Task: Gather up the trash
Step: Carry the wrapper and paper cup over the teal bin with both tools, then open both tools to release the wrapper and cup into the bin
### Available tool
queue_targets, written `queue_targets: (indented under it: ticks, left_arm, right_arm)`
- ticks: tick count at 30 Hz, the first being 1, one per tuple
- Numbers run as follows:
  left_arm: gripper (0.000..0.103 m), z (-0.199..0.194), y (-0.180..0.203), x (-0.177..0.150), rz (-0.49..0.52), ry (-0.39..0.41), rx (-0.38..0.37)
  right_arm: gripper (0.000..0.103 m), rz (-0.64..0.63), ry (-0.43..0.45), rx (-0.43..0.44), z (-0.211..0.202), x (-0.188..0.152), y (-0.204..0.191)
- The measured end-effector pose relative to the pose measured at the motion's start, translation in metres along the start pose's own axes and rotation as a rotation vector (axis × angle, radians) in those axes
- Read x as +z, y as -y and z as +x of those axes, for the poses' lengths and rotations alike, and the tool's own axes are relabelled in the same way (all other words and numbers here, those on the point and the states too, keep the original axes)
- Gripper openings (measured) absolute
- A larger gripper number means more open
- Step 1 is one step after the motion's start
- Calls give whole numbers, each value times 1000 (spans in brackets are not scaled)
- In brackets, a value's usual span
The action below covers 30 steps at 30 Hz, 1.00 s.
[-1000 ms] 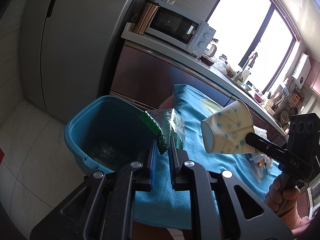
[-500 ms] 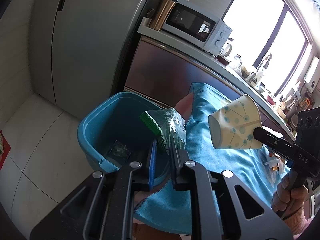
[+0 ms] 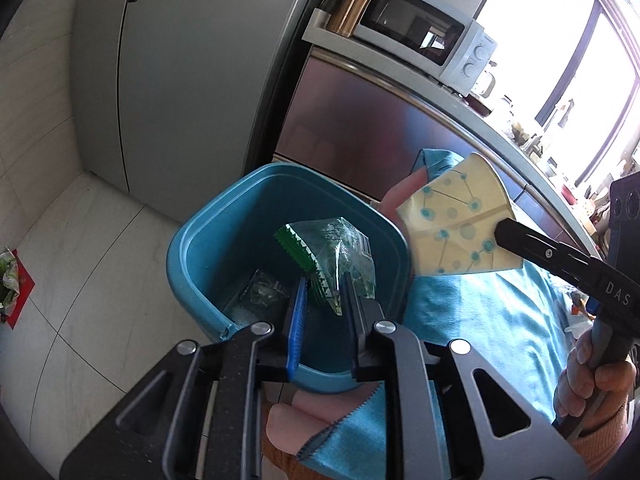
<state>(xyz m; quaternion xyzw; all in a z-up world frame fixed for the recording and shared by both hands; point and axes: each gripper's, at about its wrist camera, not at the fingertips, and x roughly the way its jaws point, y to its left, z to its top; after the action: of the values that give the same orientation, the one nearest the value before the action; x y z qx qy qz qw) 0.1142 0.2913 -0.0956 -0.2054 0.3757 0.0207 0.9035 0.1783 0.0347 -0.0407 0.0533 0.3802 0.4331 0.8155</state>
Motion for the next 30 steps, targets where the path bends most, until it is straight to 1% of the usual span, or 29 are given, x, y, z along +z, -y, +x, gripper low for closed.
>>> queue_targets:
  ticks: [3,7,10,14,18,22,24,28,30]
  left_arm:
    - [18,11,-3,1,-7,-14,16]
    - [28,24,-7,1,-15,-24,38]
    - [28,33,-11,1,-28,-28,39]
    - [28,38,-13,-3,-30,-34,31]
    - [31,34,-9,-7,-15,-14,24]
    - [36,22,-1,-10,11,16,11]
    - [39,16,4,-11,26,33,-5]
    - [43,4,22,-12,63,57,-52]
    - [44,1,33,-13,83,60,-80]
  right_arm:
    - [3,1,-31,-16,16,2,-1]
    - [5,10,-65,-45,34,4,-2]
    - [7,21,-84,-47,42,4,-1]
    - [8,19,-83,-41,39,1,-2]
    - [12,28,-70,-32,28,-3,-1]
    - [15,30,-48,-22,15,-4,1]
    - [20,24,-29,-22,2,-6,1]
    - [23,18,16,-26,-30,-15,4]
    - [28,24,42,-35,-48,-20,7]
